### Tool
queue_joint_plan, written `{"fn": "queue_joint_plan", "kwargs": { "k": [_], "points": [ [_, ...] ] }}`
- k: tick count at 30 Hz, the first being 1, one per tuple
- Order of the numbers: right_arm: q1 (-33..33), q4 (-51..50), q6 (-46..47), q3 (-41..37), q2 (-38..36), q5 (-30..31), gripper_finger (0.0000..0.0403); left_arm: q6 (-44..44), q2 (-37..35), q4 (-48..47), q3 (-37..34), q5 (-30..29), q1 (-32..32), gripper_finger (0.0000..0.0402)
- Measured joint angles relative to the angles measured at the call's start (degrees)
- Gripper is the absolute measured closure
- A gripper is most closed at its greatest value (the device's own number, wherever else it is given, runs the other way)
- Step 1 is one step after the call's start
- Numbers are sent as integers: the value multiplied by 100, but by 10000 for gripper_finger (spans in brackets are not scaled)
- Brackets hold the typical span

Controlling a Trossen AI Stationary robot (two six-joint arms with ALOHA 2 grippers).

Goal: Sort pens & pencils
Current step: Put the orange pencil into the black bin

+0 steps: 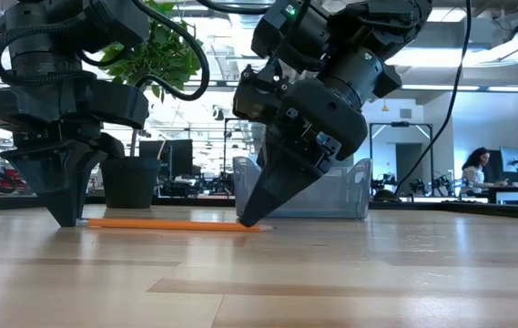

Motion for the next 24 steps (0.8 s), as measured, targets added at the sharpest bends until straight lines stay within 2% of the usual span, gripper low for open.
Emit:
{"fn": "queue_joint_plan", "kwargs": {
  "k": [6, 18, 24],
  "points": [
    [-2, 89, 0, 2, 8, 29, 386, -7, 0, 11, 0, -47, 0, 376],
    [-2, -67, 100, 21, 10, 39, 381, -27, 7, 57, 0, -99, 2, 376],
    [9, -101, 211, 24, 7, 40, 358, -160, 13, 68, 11, -107, 7, 376]
  ]
}}
